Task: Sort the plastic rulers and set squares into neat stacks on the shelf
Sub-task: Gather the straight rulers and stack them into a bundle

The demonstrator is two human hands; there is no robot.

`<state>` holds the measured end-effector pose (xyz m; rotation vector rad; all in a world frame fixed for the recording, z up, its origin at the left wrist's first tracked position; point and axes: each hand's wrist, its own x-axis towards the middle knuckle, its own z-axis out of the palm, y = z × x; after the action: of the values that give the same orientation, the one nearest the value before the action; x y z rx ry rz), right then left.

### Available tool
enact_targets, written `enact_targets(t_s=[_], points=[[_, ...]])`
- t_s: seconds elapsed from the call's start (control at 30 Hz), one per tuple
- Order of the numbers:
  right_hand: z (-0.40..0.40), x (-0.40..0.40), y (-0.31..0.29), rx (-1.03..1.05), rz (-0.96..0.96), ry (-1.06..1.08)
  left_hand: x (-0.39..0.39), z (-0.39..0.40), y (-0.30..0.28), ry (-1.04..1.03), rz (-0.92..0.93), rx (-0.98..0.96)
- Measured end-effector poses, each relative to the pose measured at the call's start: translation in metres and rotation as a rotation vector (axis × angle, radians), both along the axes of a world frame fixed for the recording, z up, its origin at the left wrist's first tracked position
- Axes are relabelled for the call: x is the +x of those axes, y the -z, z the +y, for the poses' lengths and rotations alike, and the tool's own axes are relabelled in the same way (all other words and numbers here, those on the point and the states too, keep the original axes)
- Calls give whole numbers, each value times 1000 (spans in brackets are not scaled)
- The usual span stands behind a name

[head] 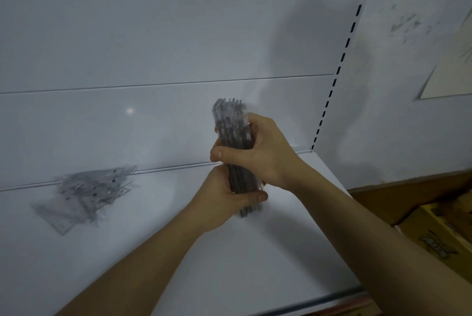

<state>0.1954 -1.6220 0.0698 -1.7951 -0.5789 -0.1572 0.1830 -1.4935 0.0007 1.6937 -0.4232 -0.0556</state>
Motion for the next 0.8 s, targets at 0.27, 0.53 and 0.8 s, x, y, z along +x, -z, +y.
enact_targets(t_s=[0.27, 0.53, 0.8], points=[[-15, 8, 5, -626, -76, -103, 35, 70, -13, -115, -342, 656], [-10, 9, 32, -1068, -132, -195, 42, 76, -17, -377, -305, 524], [-7, 8, 32, -1037, -37, -170, 36, 71, -12, -253, -284, 674]])
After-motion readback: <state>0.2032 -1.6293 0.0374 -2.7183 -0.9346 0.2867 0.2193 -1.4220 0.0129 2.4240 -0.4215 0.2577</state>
